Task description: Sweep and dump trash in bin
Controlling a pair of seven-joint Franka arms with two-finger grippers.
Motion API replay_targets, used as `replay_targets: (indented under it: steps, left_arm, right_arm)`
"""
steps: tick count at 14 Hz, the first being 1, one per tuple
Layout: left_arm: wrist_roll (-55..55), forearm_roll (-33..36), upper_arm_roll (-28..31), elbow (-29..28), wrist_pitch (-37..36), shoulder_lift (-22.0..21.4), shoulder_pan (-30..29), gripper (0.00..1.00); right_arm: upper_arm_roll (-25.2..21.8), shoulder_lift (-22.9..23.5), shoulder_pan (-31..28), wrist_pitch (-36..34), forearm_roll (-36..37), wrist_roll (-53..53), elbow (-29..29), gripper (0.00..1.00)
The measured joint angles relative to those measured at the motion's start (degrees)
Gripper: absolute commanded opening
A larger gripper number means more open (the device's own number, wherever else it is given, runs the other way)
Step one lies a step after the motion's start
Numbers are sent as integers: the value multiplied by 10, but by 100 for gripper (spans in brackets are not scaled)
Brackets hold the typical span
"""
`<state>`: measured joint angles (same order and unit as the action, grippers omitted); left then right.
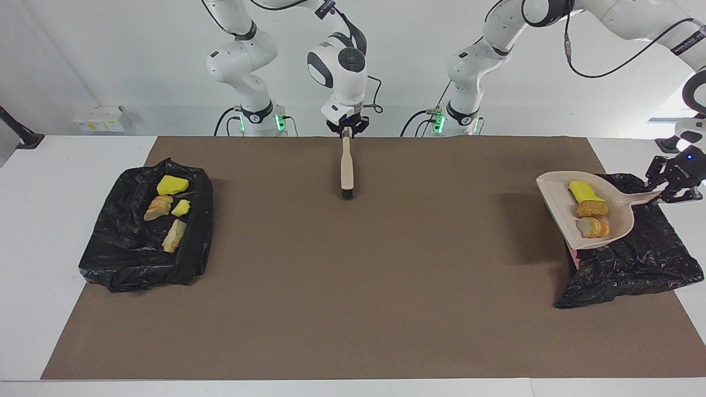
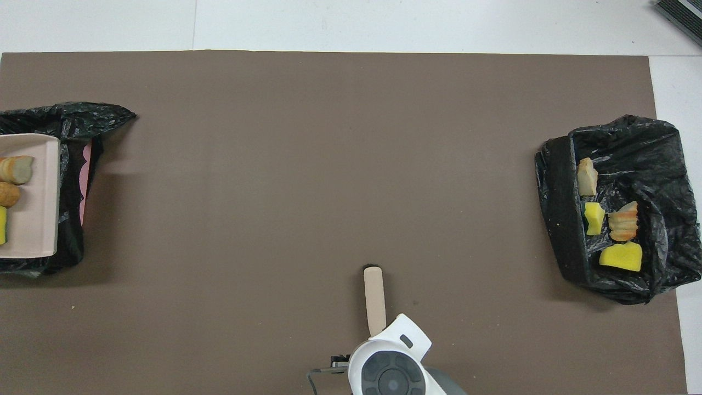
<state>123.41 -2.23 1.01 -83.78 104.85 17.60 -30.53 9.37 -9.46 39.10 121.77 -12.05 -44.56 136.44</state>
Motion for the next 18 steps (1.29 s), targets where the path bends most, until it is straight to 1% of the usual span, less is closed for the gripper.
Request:
replay_targets:
  steps: [2,4,6,9,11,14,16,18]
  left_arm:
    - [0,48,-2,22,17,0,0,0]
    - [0,117,-7,34,43,-1,3,0]
    - [-8,183,-11,38,82,-3,10,0]
    - [-93,295,-12,35,92,-4,39,0]
    - [-168,361,-13,20,92,-9,60,0]
    - [-217,428,-14,7,92,-20,83,0]
    - [-220,457,-14,7,92,-30,95,0]
    - [-220,482,-14,6,91,-50,111,0]
  right_arm:
    - [-2,0,-50,-3,1,13,-32,100]
    - [-4,3,-113,-12,1,52,-64,100]
    - [-6,18,-184,-32,7,104,-107,100]
    - [-9,51,-271,-59,66,151,-186,100]
    - [-10,63,-318,-93,90,186,-246,100]
    - [-10,64,-377,-176,94,228,-340,100]
    - [-10,66,-396,-229,109,243,-391,100]
    - [-10,77,-405,-280,125,255,-438,100]
